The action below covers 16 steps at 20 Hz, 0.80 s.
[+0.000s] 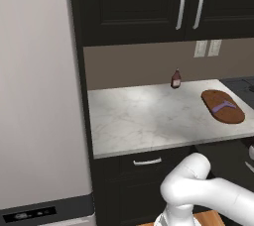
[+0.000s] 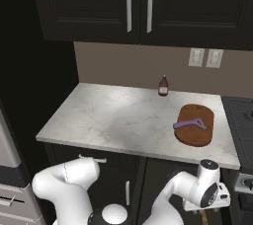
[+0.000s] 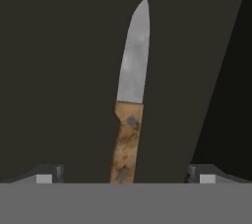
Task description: Open the drawer on the right and place the cutting tools on the cutting board.
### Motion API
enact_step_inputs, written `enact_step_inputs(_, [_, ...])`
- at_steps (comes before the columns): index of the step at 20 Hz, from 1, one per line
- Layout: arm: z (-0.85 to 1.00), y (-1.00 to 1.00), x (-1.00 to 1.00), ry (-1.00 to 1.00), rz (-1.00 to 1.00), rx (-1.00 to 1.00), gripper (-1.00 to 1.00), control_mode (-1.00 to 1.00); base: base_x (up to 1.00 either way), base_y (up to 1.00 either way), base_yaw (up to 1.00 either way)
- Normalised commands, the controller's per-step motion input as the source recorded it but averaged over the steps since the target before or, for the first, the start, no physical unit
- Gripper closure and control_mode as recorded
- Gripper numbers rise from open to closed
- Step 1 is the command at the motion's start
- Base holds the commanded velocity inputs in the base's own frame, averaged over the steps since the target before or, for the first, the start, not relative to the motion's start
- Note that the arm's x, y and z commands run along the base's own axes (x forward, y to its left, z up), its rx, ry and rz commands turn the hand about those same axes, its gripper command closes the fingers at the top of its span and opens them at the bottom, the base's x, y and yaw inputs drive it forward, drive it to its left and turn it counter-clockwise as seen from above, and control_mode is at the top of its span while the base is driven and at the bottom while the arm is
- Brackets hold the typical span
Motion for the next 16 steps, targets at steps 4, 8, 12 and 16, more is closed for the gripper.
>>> enact_step_inputs(4, [-0.33,-0.02,0.01,0.02,0.00,0.00,-1.00,-1.00,0.00,0.00,0.00])
enact_step_inputs(8, [-0.33,0.00,0.03,0.02,0.00,0.00,-1.00,-1.00,0.00,0.00,0.00])
enact_step_inputs(12, [-0.32,0.00,0.01,0.05,0.00,0.02,-1.00,-1.00,0.00,0.00,0.00])
enact_step_inputs(16, [-0.49,0.00,-0.03,0.03,0.00,0.02,-1.00,-1.00,0.00,0.00,0.00])
